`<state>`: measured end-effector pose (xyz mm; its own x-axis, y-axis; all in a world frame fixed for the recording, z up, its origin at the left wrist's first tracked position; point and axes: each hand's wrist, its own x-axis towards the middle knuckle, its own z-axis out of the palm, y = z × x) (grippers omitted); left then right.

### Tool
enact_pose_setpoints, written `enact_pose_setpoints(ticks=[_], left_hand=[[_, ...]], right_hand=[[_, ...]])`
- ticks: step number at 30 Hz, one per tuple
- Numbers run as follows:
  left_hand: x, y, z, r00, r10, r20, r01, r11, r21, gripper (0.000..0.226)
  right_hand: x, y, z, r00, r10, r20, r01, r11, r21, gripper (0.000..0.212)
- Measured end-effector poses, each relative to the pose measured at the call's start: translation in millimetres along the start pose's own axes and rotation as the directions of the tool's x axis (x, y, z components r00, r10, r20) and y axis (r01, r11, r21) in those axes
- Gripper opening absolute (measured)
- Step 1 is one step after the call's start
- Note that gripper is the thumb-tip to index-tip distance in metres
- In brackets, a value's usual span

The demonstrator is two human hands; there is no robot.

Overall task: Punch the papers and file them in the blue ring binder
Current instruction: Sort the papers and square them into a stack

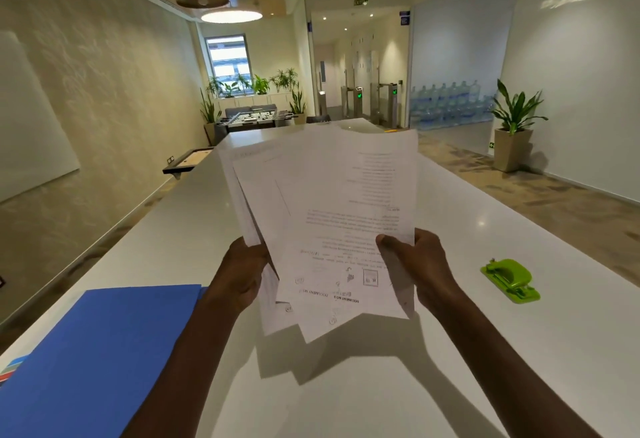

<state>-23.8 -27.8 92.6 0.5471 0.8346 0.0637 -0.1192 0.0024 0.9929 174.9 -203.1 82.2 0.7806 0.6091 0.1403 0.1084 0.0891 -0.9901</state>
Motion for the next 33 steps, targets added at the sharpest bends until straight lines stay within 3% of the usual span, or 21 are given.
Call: enact_pose_setpoints(ticks=[4,6,9,12,15,20,25,33], left_hand=[[-2.6,0.5,6.8,0.994,-0.066,-0.083,0.061,0.996,-0.068,0.019],[-2.3,3.7,10.8,0.981,-0.148,-0.129,0.137,0.986,-0.097,0.046],[-7.5,6.7,15.5,0.995,0.017,-0.097,-0.007,0.994,0.109,0.075],[-8.7,8.1,19.9,0.970,0.196,-0.143,-0.160,0.960,0.231,0.059],[-8.4,10.9,25.0,0.948,0.274,-0.164,-0.229,0.941,0.249,0.045],[-8.5,-2.8,27.3,0.952,0.236,-0.192,-0.193,0.956,0.219,0.038],[-11.4,-18.3,30.7,0.966,0.232,-0.113,-0.202,0.953,0.228,0.017],[-6.5,-9.8,35.0,0.949,0.282,-0.138,-0.256,0.950,0.180,0.020]], right_hand=[[0.0,11.9,5.9,0.998,0.030,0.058,-0.032,0.999,0.041,0.025],[0.7,17.1,10.1,1.000,-0.011,-0.006,0.011,1.000,-0.007,0.028],[1.3,18.2,14.0,0.992,-0.100,-0.076,0.095,0.993,-0.065,0.026],[3.0,14.0,13.7,0.977,-0.198,-0.081,0.192,0.978,-0.082,0.030],[7.9,12.5,9.9,0.965,-0.256,-0.062,0.249,0.964,-0.094,0.035],[10.0,25.3,3.1,0.974,-0.223,0.022,0.224,0.961,-0.160,0.047],[7.1,43.3,7.2,0.972,-0.223,0.070,0.231,0.960,-0.157,0.033],[6.8,19.5,9.5,0.956,-0.291,0.038,0.293,0.954,-0.057,0.028]])
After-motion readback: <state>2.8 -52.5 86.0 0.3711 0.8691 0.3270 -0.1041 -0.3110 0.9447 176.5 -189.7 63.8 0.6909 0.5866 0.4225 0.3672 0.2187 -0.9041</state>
